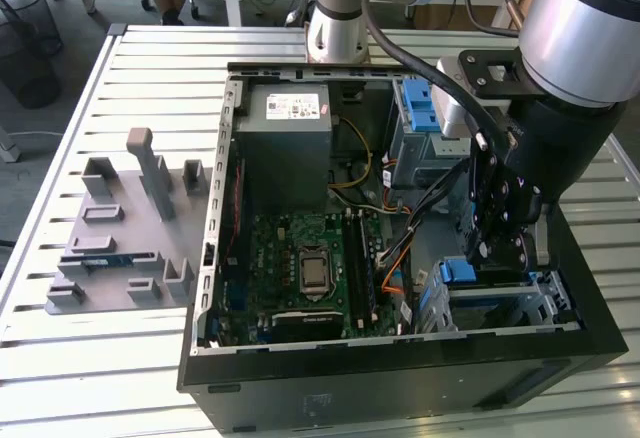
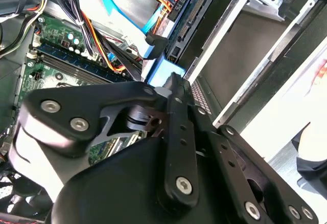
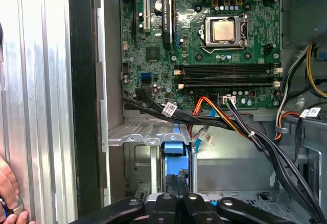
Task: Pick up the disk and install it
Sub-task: 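Insert the disk into the insertion slot, then insert the first disk wire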
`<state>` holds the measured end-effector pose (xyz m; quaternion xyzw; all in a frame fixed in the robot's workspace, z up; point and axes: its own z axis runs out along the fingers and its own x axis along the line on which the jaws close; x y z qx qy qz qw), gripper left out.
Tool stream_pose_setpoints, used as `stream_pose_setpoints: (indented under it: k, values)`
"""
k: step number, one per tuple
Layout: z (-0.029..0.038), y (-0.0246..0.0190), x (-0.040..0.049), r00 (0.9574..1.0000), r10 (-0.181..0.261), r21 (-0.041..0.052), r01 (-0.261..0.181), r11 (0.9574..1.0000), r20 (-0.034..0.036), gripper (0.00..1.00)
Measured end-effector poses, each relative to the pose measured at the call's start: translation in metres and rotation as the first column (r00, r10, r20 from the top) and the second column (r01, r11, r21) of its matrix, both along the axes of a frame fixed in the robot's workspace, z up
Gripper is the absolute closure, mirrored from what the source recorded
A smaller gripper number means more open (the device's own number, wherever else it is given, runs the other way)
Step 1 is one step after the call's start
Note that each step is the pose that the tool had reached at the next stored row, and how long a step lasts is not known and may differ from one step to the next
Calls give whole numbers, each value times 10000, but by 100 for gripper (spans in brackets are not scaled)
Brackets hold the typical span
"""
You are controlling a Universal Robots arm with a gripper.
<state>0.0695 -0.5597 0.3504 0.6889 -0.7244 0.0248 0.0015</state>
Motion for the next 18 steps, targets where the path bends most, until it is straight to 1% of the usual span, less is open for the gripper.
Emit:
stream_pose_setpoints:
  k: [2,16,18]
  values:
    - [0,0,0,10000,0,1,0,10000,0,89]
    - [-3,0,1,10000,0,1,0,10000,0,89]
    - [-4,0,15,10000,1,3,-1,10000,1,89]
